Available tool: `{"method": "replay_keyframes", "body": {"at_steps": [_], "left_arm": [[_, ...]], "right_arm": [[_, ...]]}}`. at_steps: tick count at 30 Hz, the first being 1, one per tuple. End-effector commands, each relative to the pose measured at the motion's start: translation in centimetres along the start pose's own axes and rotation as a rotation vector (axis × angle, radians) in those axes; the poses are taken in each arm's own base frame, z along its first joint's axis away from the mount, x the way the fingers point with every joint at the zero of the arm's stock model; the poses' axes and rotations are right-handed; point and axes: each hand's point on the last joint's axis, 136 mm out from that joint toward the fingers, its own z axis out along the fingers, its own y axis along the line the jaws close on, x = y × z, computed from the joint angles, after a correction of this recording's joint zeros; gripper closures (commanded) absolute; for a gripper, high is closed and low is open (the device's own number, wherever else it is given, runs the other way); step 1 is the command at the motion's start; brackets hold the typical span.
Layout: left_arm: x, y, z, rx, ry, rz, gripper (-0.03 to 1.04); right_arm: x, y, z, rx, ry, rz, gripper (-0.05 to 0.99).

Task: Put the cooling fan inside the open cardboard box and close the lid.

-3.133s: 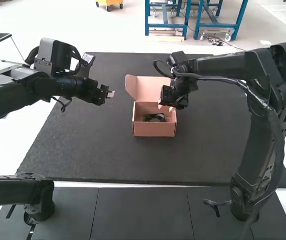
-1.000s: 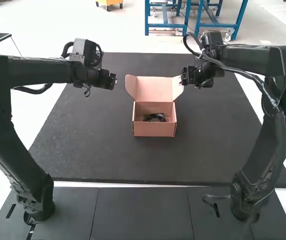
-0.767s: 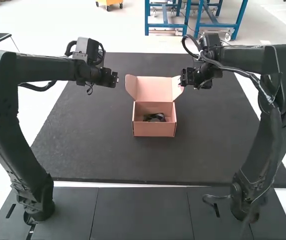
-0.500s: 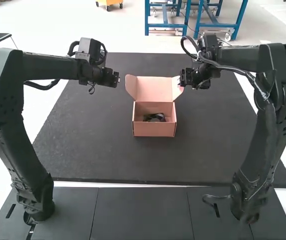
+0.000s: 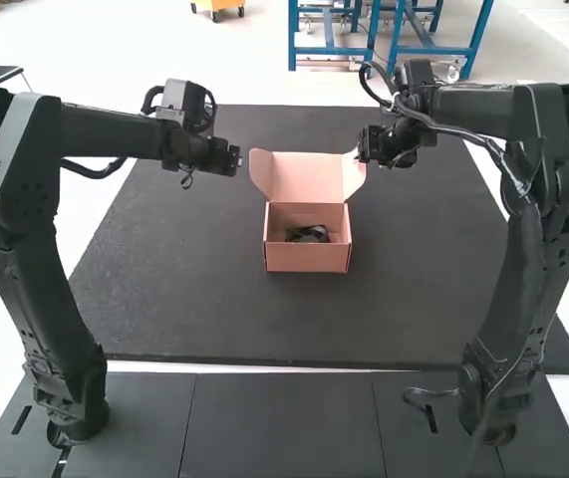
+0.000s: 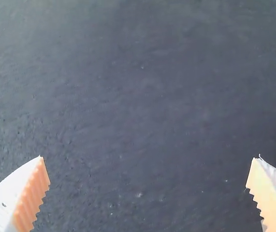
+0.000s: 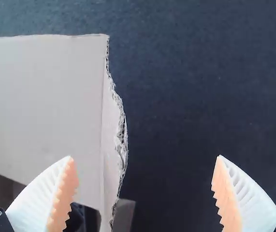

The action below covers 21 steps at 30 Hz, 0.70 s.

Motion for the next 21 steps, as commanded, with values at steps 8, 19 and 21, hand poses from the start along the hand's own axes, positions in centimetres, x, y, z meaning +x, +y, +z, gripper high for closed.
{"method": "replay_keyframes", "body": {"at_steps": [8,19,21], "left_arm": [[-2.7,-3.8,-0.7,0.105,-0.061,-0.006,0.05],[-2.5,-5.0,-0.9,0.174,-0.047,-0.04,0.05],[-2.5,-5.3,-1.1,0.201,-0.045,-0.06,0.05]], "right_arm": [[-1.3,1.1,-0.4,-0.032,-0.021,-0.004,0.38],[-1.2,1.4,-0.5,-0.043,-0.015,-0.005,0.4],[-1.2,1.4,-0.5,-0.045,-0.013,-0.005,0.4]]}}
